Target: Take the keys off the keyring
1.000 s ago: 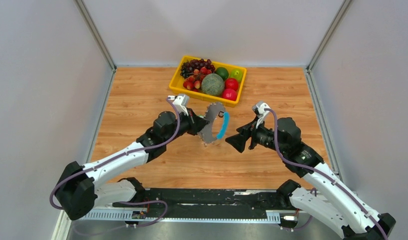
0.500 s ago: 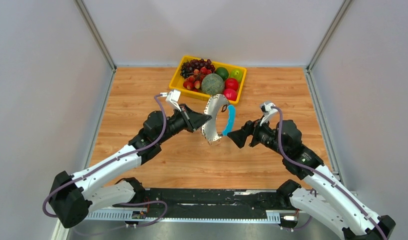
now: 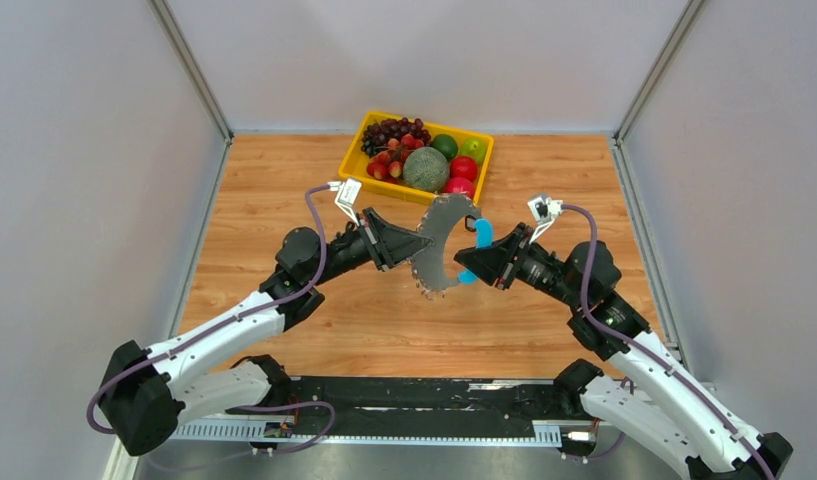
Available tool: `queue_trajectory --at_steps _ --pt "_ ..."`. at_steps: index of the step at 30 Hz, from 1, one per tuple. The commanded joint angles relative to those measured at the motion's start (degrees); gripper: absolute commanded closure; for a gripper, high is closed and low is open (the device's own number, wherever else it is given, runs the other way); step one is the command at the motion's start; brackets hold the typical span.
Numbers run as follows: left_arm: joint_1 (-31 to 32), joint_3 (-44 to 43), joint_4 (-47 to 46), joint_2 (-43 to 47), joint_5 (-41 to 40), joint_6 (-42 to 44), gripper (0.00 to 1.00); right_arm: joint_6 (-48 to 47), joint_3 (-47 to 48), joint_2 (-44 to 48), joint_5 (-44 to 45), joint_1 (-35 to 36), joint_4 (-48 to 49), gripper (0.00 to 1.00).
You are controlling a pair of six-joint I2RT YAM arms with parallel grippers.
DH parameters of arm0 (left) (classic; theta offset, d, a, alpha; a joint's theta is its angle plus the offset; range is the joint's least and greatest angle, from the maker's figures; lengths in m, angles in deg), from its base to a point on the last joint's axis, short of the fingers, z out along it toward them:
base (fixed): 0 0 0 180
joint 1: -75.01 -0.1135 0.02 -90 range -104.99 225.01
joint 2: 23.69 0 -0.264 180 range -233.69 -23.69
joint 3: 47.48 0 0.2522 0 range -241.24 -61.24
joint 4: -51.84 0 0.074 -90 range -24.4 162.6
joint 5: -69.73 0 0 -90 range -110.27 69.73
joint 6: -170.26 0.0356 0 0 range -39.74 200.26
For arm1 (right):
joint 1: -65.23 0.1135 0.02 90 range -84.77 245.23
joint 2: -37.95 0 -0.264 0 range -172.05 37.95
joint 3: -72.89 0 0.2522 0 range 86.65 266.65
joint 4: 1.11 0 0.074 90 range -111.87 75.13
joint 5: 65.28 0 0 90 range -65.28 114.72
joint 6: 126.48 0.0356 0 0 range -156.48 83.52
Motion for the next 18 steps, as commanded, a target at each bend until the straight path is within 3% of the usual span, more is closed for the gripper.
queue_trajectory --at_steps 1,2,3,4,5,7,11,18 --pt "-0.2 0.0 -7.5 1.6 2.0 -1.1 0.89 3.9 0.7 1.8 -5.0 0.1 6.9 0.96" --pt "-0.2 -0.2 -5.8 2.0 1.5 -0.2 0.79 3.9 1.2 2.3 -4.5 0.1 6.5 1.0" --pt "-0.2 -0.4 -4.7 3.3 1.2 2.0 0.53 3.9 2.0 2.8 -3.9 0.1 5.9 1.0" --pt "-0.2 -0.6 -1.7 4.1 -0.2 4.3 0.42 3.7 2.8 3.3 -3.0 0.1 4.9 1.0" --pt "-0.2 -0.6 0.0 5.9 -1.1 5.6 0.21 3.2 4.1 3.5 -2.0 0.1 3.3 1.0" --pt "-0.2 -0.4 4.6 8.8 -4.7 9.4 0.07 1.7 8.1 3.0 0.3 0.1 -1.9 1.0" --pt "-0.2 -0.7 13.4 13.1 -6.7 17.9 0.0 -0.9 14.4 0.0 0.8 0.1 -8.6 1.0" --pt "-0.2 4.4 14.1 16.0 -5.1 31.6 0.0 -2.3 20.8 -4.3 -2.6 0.1 -13.8 1.0"
